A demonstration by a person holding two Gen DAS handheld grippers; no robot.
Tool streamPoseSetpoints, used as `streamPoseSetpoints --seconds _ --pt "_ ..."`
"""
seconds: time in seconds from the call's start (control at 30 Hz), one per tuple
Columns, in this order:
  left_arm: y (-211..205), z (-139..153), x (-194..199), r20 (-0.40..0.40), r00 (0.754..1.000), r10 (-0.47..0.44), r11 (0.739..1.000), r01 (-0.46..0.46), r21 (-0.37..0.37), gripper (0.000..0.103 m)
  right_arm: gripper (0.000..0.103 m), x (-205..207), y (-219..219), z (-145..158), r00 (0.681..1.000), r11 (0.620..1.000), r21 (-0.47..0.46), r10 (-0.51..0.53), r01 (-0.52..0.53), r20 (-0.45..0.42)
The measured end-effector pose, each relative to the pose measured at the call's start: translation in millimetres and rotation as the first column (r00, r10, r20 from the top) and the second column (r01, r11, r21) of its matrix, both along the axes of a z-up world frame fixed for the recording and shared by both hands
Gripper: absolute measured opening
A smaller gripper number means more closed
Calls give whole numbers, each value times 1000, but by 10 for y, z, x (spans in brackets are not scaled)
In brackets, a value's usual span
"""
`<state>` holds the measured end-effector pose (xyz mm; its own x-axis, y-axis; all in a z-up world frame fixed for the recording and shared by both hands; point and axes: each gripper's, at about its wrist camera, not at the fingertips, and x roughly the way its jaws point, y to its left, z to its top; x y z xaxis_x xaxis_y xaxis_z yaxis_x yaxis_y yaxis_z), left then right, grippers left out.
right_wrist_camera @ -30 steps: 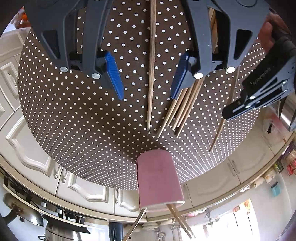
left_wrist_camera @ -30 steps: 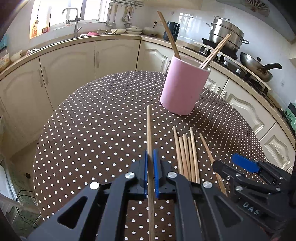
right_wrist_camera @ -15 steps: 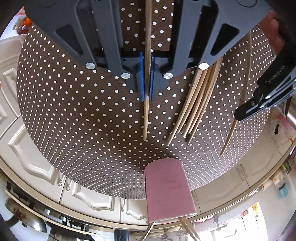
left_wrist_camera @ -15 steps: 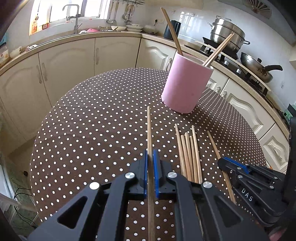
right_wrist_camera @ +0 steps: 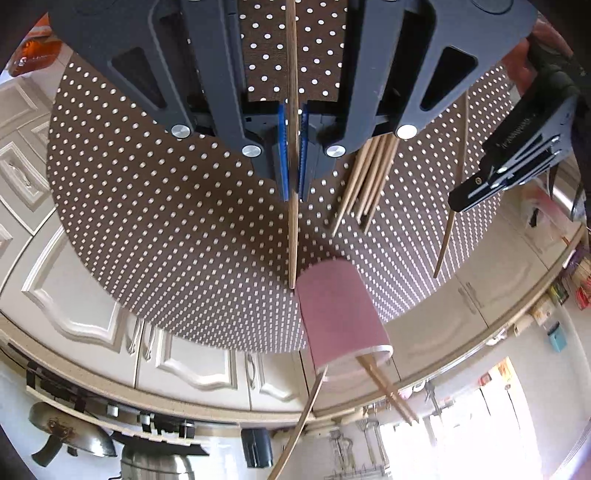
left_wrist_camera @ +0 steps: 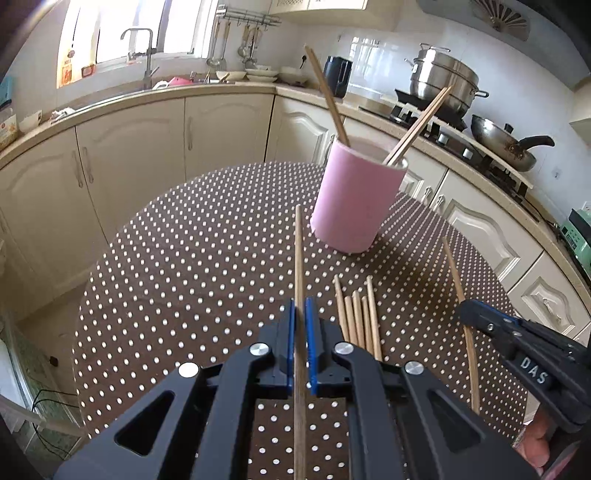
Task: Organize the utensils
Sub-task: 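Lift both held chopsticks upright and carry them over the pink cup, then lower both held chopsticks down into the pink cup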
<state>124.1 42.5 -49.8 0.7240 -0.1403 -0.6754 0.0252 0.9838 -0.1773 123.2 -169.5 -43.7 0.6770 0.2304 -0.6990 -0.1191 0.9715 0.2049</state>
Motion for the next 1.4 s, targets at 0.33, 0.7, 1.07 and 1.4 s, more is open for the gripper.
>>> streamPoseSetpoints --seconds 0.33,0.7,1.07,1.4 --pt "-65 301 7 82 997 -11 1000 11 5 7 6 -121 -95 395 993 999 30 -18 15 116" --pt "-150 578 82 143 989 -21 1000 20 10 7 6 -198 -103 650 981 999 42 -19 12 193" --pt "-204 842 187 213 977 -21 1000 18 14 7 6 -156 -78 901 965 1000 21 -5 -1 261" --pt "-366 1077 389 273 961 -42 997 23 70 7 6 70 -34 1174 951 1000 18 -13 7 309"
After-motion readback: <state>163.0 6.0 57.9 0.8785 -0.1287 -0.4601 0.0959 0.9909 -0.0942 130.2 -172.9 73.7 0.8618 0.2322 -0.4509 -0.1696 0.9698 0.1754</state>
